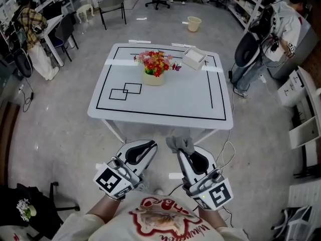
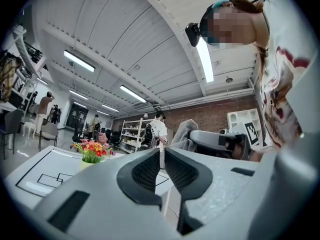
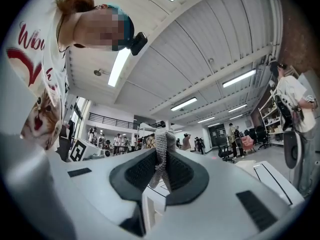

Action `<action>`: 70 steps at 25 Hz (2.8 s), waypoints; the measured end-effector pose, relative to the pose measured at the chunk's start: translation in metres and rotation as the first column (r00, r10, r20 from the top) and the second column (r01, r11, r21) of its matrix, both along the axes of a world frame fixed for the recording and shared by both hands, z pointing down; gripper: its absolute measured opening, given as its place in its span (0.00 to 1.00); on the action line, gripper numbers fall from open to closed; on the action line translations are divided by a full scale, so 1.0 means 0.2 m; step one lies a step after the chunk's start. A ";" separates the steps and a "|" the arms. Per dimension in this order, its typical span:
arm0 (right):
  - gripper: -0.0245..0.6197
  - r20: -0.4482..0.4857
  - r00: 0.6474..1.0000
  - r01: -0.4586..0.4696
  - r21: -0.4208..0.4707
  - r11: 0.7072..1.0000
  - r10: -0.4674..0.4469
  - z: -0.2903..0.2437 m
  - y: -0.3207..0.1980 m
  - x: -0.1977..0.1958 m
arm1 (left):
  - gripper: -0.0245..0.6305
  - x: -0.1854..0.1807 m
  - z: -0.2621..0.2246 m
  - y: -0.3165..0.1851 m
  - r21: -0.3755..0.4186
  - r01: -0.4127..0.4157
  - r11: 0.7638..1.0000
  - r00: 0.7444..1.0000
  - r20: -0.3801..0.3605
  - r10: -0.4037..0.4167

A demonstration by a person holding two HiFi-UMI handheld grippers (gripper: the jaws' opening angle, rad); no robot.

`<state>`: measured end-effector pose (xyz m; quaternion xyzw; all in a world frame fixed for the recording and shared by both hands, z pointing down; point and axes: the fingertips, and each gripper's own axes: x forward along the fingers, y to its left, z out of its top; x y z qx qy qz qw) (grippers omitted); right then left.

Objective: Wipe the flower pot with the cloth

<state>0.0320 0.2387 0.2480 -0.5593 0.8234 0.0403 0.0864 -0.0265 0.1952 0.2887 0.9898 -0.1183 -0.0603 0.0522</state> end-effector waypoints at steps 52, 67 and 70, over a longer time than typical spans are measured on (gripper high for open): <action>0.11 0.019 0.996 -0.084 -0.041 0.996 0.084 -0.04 1.43 -1.28 | 0.09 -1.26 -0.12 1.45 0.035 -0.059 0.998 0.998 -0.003 0.060; 0.11 0.001 0.998 -0.065 -0.039 0.997 0.065 -0.08 1.56 -1.25 | 0.09 -1.22 -0.15 1.56 0.036 -0.025 0.999 1.000 -0.002 0.025; 0.11 -0.005 0.998 -0.062 -0.035 0.997 0.062 -0.10 1.55 -1.24 | 0.09 -1.22 -0.16 1.55 0.036 -0.025 0.999 1.000 0.005 0.024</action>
